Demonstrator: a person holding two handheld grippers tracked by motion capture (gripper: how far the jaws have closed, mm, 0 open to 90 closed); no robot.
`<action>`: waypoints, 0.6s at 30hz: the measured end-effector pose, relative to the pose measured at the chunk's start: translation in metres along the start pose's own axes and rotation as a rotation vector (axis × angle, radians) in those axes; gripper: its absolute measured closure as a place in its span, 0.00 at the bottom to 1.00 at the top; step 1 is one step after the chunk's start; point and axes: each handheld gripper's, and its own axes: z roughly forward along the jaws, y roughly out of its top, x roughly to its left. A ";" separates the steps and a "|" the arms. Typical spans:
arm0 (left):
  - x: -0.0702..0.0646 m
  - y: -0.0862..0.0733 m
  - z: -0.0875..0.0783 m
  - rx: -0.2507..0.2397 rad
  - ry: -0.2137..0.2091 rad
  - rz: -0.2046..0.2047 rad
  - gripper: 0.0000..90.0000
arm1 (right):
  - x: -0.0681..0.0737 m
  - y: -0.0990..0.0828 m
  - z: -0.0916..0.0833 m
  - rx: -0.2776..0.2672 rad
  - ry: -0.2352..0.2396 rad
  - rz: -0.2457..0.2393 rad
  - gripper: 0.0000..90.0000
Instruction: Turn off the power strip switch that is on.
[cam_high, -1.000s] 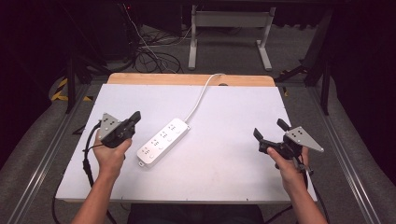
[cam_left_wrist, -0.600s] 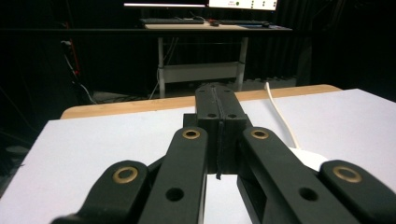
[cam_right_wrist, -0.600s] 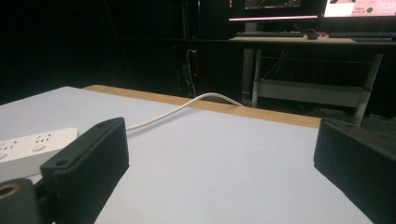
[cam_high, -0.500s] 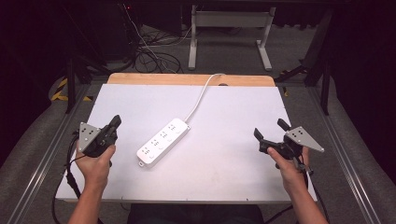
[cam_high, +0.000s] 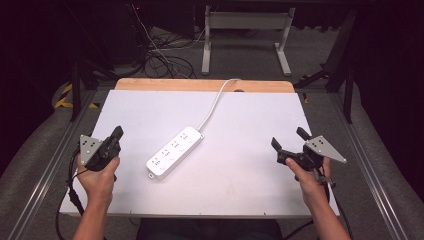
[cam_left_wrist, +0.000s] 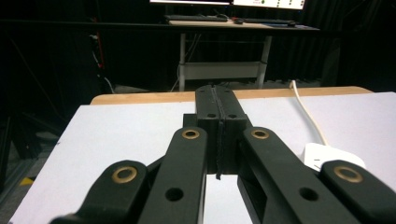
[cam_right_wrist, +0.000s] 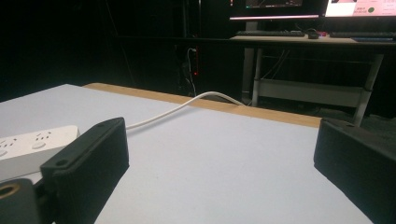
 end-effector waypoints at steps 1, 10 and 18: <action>0.001 -0.001 0.000 0.003 0.001 0.001 1.00 | 0.000 0.000 0.000 0.001 0.000 0.001 0.04; 0.001 -0.001 0.001 -0.004 0.006 0.017 0.98 | 0.002 0.000 0.002 0.001 0.004 -0.001 0.04; 0.001 -0.001 0.002 0.008 0.005 0.042 0.97 | 0.002 0.000 0.001 -0.001 0.006 -0.006 0.04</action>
